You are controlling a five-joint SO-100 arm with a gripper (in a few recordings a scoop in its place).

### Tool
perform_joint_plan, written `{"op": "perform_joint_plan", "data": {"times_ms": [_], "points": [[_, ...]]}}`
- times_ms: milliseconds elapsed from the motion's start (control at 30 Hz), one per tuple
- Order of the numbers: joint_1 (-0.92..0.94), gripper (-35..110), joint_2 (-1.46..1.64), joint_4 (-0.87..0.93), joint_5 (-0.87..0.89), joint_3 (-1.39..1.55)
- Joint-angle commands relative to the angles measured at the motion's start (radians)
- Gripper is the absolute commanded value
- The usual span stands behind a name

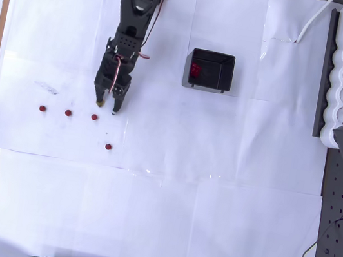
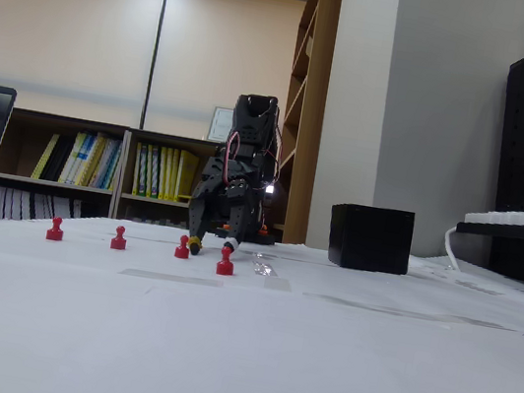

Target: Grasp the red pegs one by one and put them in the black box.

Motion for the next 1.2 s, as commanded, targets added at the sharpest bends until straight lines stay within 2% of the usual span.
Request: {"op": "perform_joint_plan", "data": {"times_ms": [0,733,1033,1167], "points": [[0.026,16,0.046,-0.054,0.0,0.066],[0.058,16,0.16,-0.075,0.012,0.179],[0.054,1,0.156,-0.071,0.015,0.166],[0.054,0,0.155,-0.071,0.025,0.163]]}}
